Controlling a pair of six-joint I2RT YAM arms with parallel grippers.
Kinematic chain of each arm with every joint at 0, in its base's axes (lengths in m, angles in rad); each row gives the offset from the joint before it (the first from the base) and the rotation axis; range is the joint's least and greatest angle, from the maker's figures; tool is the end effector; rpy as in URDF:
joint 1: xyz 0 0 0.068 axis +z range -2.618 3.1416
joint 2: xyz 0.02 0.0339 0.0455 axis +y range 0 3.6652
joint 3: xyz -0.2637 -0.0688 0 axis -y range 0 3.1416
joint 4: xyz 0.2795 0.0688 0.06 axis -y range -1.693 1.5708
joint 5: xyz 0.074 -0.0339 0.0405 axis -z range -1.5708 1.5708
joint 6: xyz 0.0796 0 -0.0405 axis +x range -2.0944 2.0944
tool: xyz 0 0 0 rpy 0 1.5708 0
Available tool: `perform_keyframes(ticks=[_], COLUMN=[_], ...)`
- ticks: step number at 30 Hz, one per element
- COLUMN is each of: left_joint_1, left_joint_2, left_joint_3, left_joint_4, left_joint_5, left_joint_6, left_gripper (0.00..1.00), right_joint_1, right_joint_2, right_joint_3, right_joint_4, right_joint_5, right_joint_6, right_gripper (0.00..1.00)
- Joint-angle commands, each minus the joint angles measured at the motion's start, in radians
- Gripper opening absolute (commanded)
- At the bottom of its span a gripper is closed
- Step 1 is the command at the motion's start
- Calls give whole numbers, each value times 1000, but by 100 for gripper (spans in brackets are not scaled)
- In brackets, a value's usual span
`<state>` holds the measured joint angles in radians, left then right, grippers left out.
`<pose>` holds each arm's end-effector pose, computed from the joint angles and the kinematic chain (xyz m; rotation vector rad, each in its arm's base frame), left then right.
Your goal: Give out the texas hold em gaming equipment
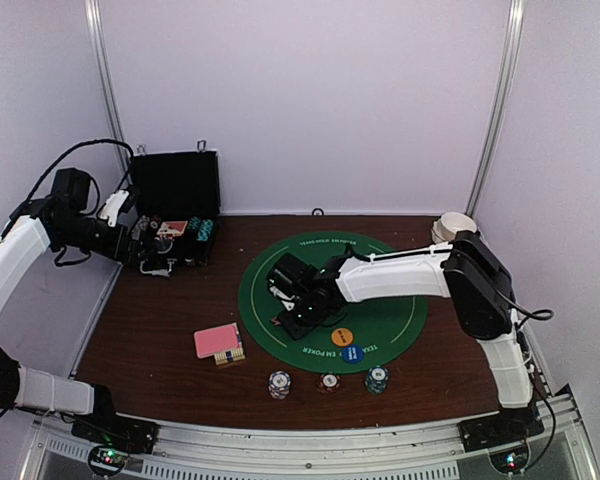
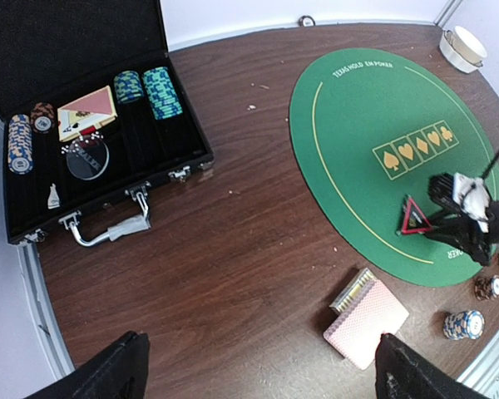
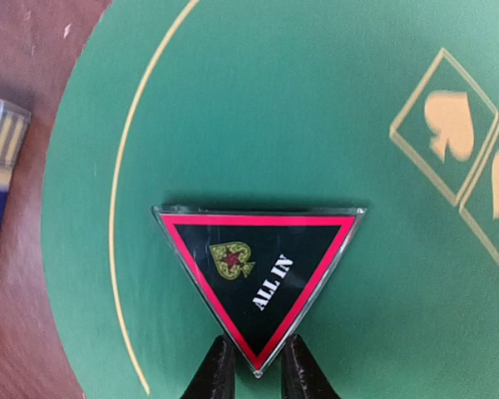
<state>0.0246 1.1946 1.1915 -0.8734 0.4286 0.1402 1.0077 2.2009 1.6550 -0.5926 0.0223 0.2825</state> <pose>0.2972 -0.0258 0.3054 0.3249 2.3678 -0.4458 0.2736 0.4301 0.0933 -0.9737 2.5858 0.3402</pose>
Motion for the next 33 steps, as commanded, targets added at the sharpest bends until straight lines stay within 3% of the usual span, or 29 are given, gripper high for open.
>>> perform_keyframes(ticks=[1, 11, 18, 22, 25, 28, 33], left_joint_1=[0, 1, -4, -8, -9, -11, -11], left_joint_2=[-3, 1, 2, 6, 8, 10, 15], left_joint_3=[17, -27, -50, -44, -30, -19, -6], left_joint_4=[-18, -53, -79, -93, -106, -120, -139], left_joint_5=[34, 57, 63, 55, 57, 59, 64], left_joint_6=[21, 46, 68, 77, 84, 91, 103], left_gripper=[97, 97, 97, 98, 97, 98, 98], right_joint_1=[-33, -62, -68, -69, -68, -67, -66], right_joint_2=[80, 292, 311, 190, 19, -134, -327], right_joint_3=[141, 480, 563, 457, 286, 95, -173], right_joint_4=[4, -90, -119, -97, -54, -28, -41], right_joint_5=[6, -19, -28, 27, 67, 97, 89], right_joint_6=[-21, -49, -55, -63, -56, -39, 17], right_gripper=[16, 18, 27, 54, 67, 74, 78])
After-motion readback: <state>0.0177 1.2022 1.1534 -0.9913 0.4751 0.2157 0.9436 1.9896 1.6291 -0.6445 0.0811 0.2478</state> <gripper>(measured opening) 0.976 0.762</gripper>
